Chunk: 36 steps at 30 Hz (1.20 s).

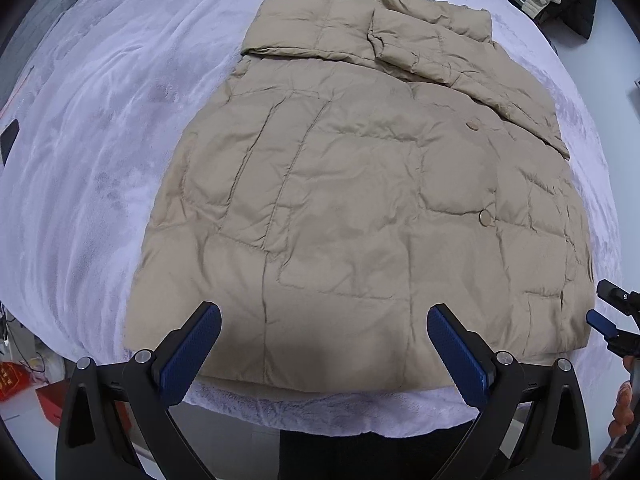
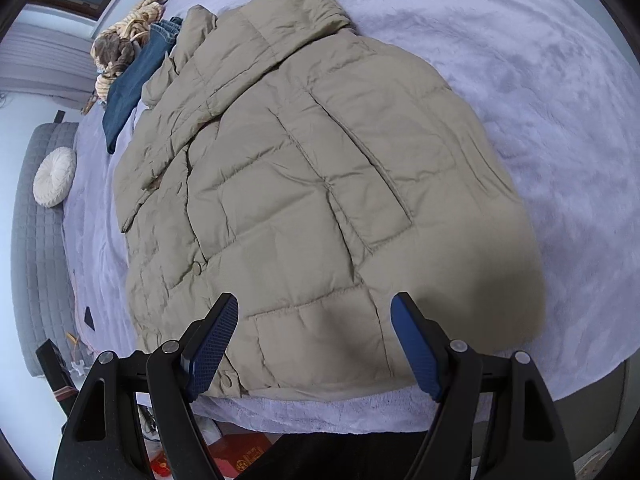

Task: Fold large clothes
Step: 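Open both tools and withdraw above the folded jacket, then grasp the jacket hem with both tools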

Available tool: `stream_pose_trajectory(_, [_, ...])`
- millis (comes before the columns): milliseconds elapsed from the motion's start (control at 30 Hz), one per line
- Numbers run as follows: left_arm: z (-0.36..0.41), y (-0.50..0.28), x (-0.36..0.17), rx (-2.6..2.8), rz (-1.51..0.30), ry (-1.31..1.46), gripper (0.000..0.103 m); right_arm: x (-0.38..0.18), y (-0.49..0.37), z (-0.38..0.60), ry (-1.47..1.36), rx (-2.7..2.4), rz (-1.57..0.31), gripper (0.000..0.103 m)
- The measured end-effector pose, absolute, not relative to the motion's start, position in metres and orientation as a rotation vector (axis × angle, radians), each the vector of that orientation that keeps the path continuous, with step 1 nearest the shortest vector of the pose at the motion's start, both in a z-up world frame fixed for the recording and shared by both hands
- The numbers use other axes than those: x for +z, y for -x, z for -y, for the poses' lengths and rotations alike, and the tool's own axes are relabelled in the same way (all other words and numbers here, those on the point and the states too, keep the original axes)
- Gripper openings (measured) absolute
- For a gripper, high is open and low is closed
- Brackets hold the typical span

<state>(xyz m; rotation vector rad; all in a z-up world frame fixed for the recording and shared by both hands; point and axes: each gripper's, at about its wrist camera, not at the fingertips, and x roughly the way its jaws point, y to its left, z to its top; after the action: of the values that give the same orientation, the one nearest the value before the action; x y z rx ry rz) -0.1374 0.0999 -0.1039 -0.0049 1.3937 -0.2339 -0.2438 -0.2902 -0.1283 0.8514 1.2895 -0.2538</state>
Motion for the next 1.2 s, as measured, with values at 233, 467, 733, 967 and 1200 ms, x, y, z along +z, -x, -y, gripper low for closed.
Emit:
stream_pose_trajectory(233, [-0.141, 0.152, -0.119, -0.243, -1.437, 0.111, 0.103, -0.136, 0.278, 0.290, -0.931, -0.320, -1.256, 0.082])
stream_pose_trajectory(467, [-0.177, 0.168, -0.141, -0.272, -1.483, 0.276, 0.103, -0.156, 0.324, 0.306, -1.075, -0.446, -1.193, 0.083])
stream_pose_trajectory(733, [-0.190, 0.176, -0.163, -0.330, -1.543, 0.392, 0.103, -0.180, 0.346, 0.319, -1.178, -0.543, -1.139, 0.083])
stream_pose_trajectory(967, [-0.186, 0.172, -0.179, -0.334, -1.569, 0.466, 0.103, -0.198, 0.341, 0.322, -1.264, -0.533, -1.099, 0.100])
stream_pose_trajectory(1200, [-0.177, 0.152, -0.173, -0.352, -1.503, 0.563, 0.103, -0.208, 0.331, 0.324, -1.472, -0.412, -0.966, 0.103])
